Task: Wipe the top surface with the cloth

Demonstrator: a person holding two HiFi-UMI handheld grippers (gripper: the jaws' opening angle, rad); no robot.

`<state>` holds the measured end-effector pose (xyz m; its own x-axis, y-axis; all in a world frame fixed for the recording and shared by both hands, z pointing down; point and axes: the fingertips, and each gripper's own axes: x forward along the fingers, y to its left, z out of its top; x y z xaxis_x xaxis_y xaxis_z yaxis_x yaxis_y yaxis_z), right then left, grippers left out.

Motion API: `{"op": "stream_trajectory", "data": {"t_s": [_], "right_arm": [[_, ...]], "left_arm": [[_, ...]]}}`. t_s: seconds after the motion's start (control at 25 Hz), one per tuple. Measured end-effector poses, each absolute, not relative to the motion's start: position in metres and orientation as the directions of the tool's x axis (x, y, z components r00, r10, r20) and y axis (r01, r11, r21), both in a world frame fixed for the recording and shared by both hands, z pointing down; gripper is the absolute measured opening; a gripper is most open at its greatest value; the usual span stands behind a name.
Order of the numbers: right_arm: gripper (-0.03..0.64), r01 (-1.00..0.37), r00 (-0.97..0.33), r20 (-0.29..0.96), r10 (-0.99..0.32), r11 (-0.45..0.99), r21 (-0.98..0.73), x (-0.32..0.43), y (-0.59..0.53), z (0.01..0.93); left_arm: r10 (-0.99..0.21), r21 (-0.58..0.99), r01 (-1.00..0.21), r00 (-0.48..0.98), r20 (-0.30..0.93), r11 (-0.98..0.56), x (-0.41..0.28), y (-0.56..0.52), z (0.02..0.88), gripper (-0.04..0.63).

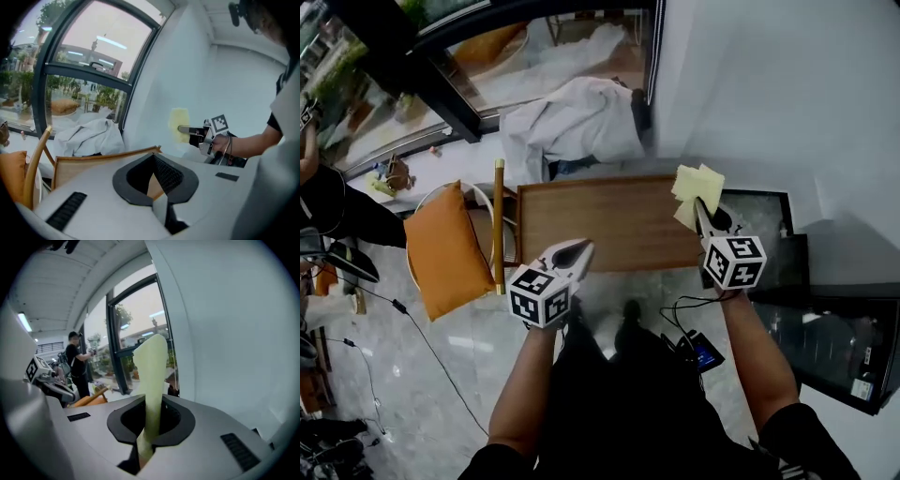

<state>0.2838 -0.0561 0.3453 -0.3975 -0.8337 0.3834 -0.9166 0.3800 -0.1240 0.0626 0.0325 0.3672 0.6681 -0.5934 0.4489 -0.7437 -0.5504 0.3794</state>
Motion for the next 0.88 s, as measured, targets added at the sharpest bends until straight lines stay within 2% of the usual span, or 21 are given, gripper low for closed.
{"op": "stream_trajectory", "data": {"t_s": [0.24,0.48,0.68,0.88], "right_arm": [[0.032,-0.856,-0.517,0.176,-0.838,0.506,-0.102,0.227,-0.051,0.234],[0.032,-0.802,-0.598,0.003,-0.802,0.598,-0.015,0.189,-0.014,0.132],[0.032,-0.799,-0.598,-0.014,-0.801,0.595,0.088,0.196,0.029,0.055],[0.031,-0.829,-0.555,0.003,-0.832,0.553,0.089,0.214,0.092,0.025]], "left_arm": [[-0.716,0.318,-0.751,0.655,0.243,-0.579,0.041,0.025,0.266,0.009],[-0.762,0.227,-0.746,0.647,0.026,-0.626,0.017,0.044,0.166,0.009],[-0.723,0.178,-0.704,0.686,-0.079,-0.687,0.006,0.077,0.108,0.009],[-0.687,0.162,-0.671,0.722,-0.084,-0.724,-0.019,0.133,0.104,0.009]]}}
